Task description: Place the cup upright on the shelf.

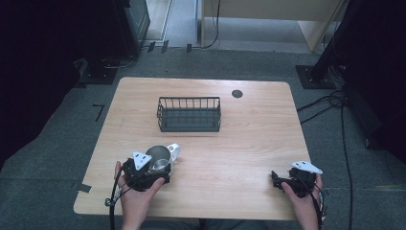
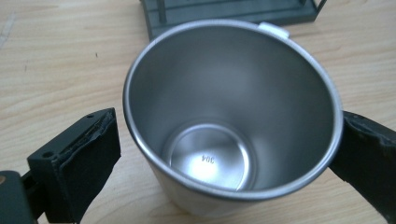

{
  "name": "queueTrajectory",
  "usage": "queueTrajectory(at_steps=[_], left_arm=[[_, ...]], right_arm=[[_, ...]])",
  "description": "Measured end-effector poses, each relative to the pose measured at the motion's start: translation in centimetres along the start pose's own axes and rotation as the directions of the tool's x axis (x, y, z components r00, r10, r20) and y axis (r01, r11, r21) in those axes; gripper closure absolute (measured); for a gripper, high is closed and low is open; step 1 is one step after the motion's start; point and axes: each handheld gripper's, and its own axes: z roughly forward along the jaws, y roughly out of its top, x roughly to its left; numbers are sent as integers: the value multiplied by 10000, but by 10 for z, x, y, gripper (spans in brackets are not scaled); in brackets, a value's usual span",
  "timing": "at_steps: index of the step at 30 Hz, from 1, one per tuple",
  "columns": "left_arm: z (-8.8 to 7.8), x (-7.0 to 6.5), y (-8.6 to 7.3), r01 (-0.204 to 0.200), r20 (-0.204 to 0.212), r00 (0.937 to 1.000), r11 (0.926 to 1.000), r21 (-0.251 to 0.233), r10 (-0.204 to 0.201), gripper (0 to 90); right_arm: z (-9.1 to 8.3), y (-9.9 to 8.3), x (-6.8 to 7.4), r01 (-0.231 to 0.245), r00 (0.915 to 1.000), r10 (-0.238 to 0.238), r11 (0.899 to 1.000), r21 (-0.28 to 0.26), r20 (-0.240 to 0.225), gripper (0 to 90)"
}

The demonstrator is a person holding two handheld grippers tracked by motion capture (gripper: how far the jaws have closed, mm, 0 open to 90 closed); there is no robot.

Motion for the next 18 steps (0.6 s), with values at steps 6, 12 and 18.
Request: queueTrajectory(at_steps=[6, 12, 18], left_arm=[[0, 6, -3, -54, 55, 10000, 9999, 139, 53, 0], [-1, 13, -4, 44, -92, 9999, 9998, 173, -43, 0], [-2, 15, -1, 158, -184, 9997, 9996, 245, -154, 4]], right_arm=[[0, 0, 0, -4, 10000, 4, 10000, 1, -1, 0], [0, 0, 0, -7, 10000, 7, 10000, 2, 0, 0], [0, 0, 0, -8, 10000, 8, 10000, 1, 0, 0]])
